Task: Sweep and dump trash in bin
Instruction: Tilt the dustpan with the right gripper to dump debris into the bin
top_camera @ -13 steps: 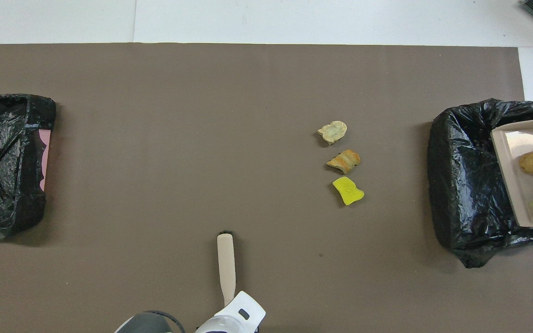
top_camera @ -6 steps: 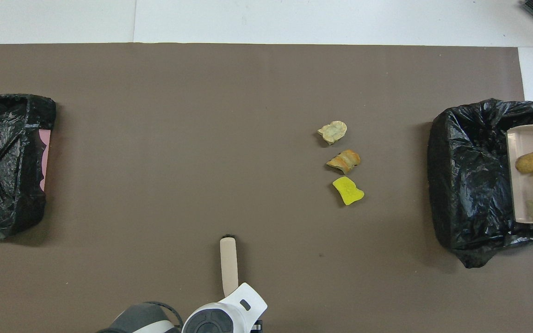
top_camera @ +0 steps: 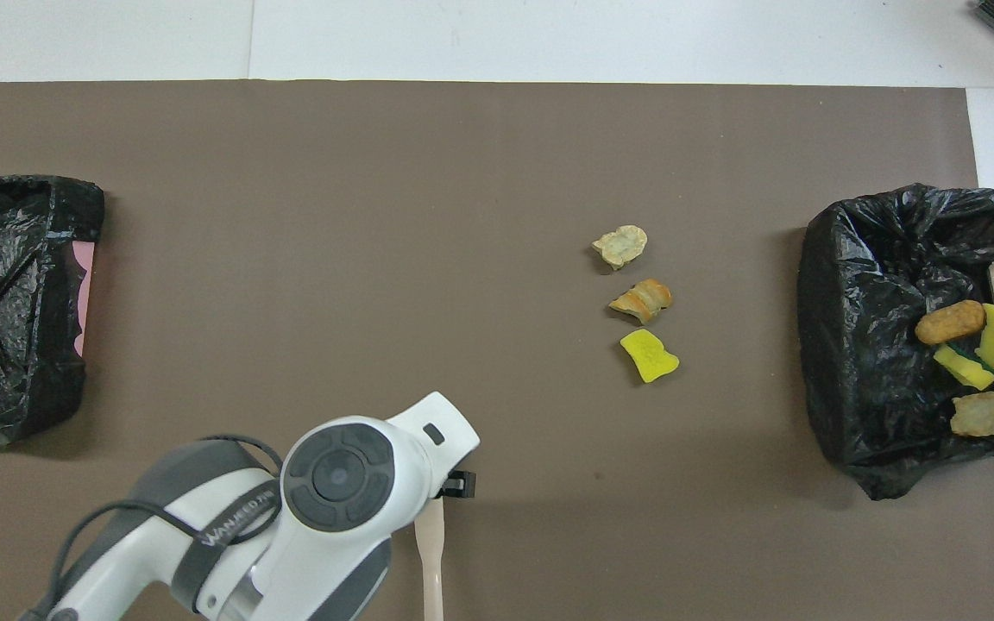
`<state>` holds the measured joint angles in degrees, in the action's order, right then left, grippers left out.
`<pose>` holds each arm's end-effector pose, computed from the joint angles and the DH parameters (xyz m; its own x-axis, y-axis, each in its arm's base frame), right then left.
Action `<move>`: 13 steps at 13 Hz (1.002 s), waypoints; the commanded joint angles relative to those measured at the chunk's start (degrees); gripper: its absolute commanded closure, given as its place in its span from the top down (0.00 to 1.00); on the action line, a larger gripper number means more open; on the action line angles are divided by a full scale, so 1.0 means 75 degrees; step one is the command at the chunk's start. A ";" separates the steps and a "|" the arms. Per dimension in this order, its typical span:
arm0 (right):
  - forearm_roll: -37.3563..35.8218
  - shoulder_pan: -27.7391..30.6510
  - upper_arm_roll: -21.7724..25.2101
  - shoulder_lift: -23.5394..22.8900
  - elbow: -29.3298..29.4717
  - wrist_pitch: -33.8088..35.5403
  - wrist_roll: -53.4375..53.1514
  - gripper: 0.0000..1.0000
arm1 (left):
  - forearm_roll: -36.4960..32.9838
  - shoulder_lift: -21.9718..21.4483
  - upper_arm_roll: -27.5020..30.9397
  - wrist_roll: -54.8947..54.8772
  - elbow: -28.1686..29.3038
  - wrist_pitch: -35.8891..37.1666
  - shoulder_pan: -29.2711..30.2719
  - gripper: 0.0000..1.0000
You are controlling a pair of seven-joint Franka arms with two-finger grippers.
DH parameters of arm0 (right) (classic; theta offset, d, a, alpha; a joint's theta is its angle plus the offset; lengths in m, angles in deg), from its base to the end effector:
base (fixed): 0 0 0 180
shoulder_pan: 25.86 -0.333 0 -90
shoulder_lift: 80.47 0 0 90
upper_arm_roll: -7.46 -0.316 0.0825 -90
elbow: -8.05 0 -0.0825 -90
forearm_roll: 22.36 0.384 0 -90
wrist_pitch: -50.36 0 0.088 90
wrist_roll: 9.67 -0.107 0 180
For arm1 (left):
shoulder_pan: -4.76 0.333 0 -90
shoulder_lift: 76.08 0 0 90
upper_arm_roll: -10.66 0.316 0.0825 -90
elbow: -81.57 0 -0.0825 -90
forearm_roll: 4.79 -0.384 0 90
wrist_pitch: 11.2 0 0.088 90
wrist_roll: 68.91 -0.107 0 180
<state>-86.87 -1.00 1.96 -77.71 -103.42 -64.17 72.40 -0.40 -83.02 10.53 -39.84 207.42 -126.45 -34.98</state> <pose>0.5170 -0.2389 0.5430 0.0060 0.5003 -0.8659 0.9998 -0.0209 -0.0051 0.3815 -0.3245 0.4310 0.9841 -0.1535 -0.0892 -0.1517 -0.9881 0.0268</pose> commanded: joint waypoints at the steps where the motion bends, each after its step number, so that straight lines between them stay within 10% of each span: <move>1: -0.0270 -0.0008 -0.0075 0.0357 -0.0220 0.0083 -0.0102 0.00 | -0.0456 0.0199 -0.0076 -0.0943 -0.1121 0.0378 0.1064 1.00; 13: 0.4366 -0.0523 -0.0263 0.0569 0.0191 0.0832 0.0133 0.00 | -0.0515 0.0409 -0.0018 -0.4541 -0.5306 0.3611 0.4442 1.00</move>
<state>-59.37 -3.74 0.29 -73.58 -101.69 -59.62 72.88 -3.49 -82.43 10.87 -70.52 172.19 -102.54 -4.17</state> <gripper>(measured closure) 0.683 0.000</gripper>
